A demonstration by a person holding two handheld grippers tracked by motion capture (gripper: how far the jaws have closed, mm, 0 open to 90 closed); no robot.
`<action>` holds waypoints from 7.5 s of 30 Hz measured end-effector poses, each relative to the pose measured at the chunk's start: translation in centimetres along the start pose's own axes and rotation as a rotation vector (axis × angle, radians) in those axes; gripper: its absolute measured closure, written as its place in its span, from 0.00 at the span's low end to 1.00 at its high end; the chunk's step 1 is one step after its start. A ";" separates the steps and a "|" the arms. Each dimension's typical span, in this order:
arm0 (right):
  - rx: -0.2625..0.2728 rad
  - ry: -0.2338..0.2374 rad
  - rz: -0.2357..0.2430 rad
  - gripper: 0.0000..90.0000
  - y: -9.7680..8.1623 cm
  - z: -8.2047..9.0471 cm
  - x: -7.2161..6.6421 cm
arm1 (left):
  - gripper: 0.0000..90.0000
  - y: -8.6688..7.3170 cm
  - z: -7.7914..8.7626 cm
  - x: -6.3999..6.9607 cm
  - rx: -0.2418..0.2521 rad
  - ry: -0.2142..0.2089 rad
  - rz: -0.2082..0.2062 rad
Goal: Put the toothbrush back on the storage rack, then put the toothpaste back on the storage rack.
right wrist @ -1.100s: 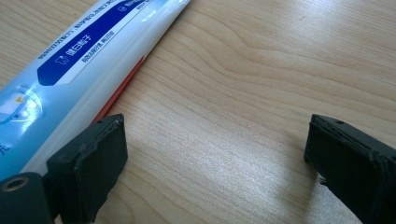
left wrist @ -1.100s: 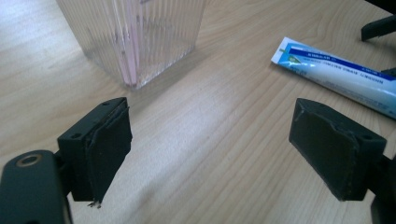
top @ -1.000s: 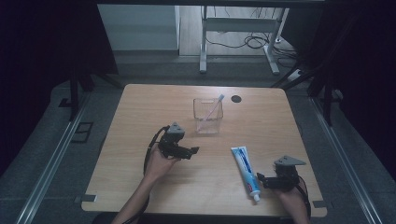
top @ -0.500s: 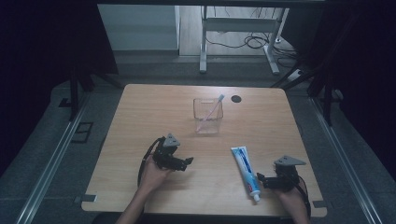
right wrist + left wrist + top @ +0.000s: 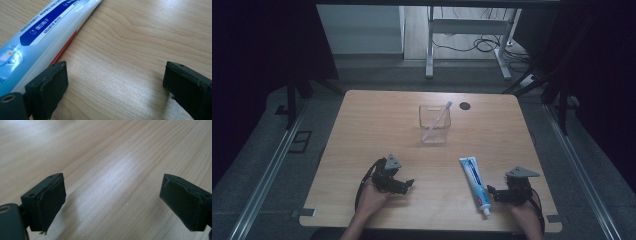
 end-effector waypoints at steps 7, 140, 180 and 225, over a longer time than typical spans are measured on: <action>0.000 0.001 -0.001 0.06 0.0 0.0 0.0 | 0.06 -0.4 -0.4 0.3 -0.029 0.009 -0.016; -0.162 0.274 0.051 0.73 3.0 3.1 -4.0 | 0.07 -0.4 -0.5 0.4 -0.029 0.029 -0.011; -0.435 0.186 0.103 0.53 5.6 -1.1 -2.6 | 0.07 -0.4 -0.5 0.4 -0.030 0.029 -0.012; -0.329 0.202 0.065 0.80 6.7 1.3 -1.5 | 0.07 -0.4 -0.5 0.4 -0.031 0.029 -0.013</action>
Point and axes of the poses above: each handheld gripper's, and its own axes: z roughly backward along the jaws, y roughly out of its top, x roughly to its right, the point moved 2 cm from there along -z, roughly forward along the jaws, and after that the axes turned 9 degrees about y, right-handed, at the moved point
